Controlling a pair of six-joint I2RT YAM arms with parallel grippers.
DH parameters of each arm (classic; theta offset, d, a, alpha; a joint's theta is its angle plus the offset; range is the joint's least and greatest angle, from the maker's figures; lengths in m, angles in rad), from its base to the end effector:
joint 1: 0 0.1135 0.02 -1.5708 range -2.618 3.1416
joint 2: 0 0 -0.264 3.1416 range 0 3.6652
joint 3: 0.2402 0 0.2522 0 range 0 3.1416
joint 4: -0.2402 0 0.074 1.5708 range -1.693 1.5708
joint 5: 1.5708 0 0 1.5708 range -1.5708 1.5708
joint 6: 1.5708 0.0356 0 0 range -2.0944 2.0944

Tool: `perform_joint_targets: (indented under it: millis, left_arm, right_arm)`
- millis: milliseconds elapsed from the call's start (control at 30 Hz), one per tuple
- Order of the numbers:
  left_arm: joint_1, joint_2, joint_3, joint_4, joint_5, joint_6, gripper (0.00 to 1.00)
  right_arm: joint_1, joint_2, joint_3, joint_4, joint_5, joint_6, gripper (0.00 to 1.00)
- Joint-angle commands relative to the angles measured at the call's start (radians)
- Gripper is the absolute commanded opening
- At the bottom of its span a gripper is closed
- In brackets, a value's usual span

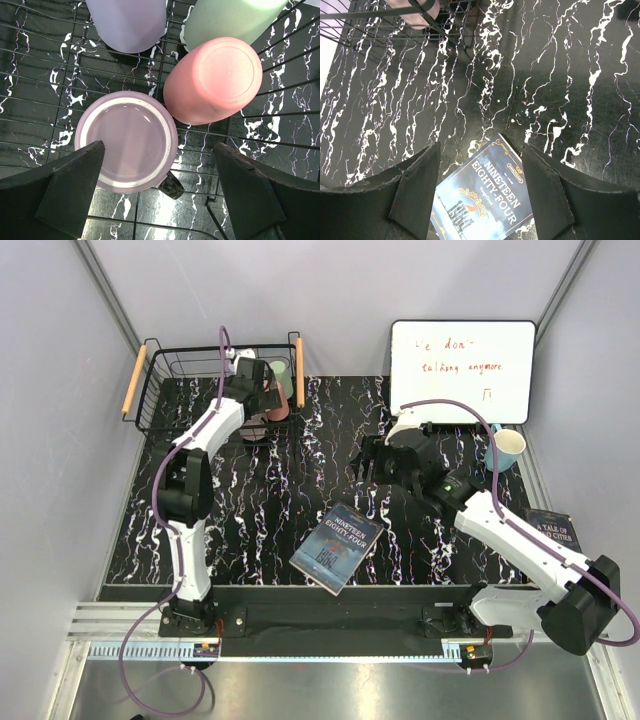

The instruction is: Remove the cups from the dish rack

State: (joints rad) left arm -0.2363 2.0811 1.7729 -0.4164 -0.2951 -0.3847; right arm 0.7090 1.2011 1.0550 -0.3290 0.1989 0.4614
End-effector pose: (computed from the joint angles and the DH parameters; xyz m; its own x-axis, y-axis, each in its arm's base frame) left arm 0.4705 -0.1027 0.2551 -0.6019 -0.2244 -0.7664 -0.2304 0.9677 -0.1023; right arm 0.2114 0.1721 0.3335 -0.5357 0.1155 -0.8365 -0.2975 0.9013 0.3150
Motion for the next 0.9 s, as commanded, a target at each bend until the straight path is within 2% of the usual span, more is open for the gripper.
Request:
perform_joint_targets:
  millis: [0,167,433,867]
  left_arm:
    - [0.006,-0.032,-0.038,-0.001,-0.006,-0.029,0.99]
    - [0.005,-0.108,-0.082,0.070,0.005,-0.031,0.99]
    - [0.005,-0.173,-0.063,0.068,0.007,-0.005,0.99]
    - [0.008,-0.092,-0.040,-0.053,-0.067,-0.051,0.99]
  right_arm:
    - [0.007,-0.018,-0.013,0.047,-0.006,0.010,0.74]
    - [0.006,-0.017,-0.026,0.054,-0.010,0.013,0.74]
    - [0.006,-0.026,-0.036,0.065,-0.010,0.028,0.74]
    - [0.007,-0.044,-0.038,0.054,0.004,0.023,0.74]
